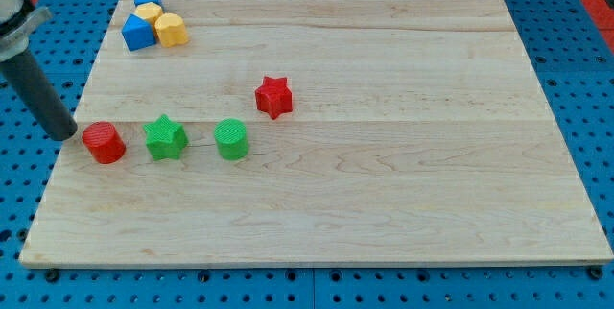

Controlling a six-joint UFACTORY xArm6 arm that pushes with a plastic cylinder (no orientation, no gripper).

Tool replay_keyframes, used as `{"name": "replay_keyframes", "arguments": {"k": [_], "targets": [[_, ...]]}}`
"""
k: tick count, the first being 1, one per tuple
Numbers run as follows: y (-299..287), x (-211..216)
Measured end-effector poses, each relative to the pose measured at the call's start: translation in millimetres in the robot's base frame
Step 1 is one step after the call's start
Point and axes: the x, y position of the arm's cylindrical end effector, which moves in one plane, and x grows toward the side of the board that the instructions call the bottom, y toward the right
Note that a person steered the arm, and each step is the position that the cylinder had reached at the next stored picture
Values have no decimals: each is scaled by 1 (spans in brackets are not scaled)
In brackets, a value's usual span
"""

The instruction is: Push the red circle and green star towards the green circle

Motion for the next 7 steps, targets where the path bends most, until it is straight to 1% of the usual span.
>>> {"name": "replay_keyframes", "arguments": {"k": [1,2,3,4,5,6,7], "targets": [[-8,8],[10,34],[80,34],[103,34],[105,34],[83,34],[45,29]]}}
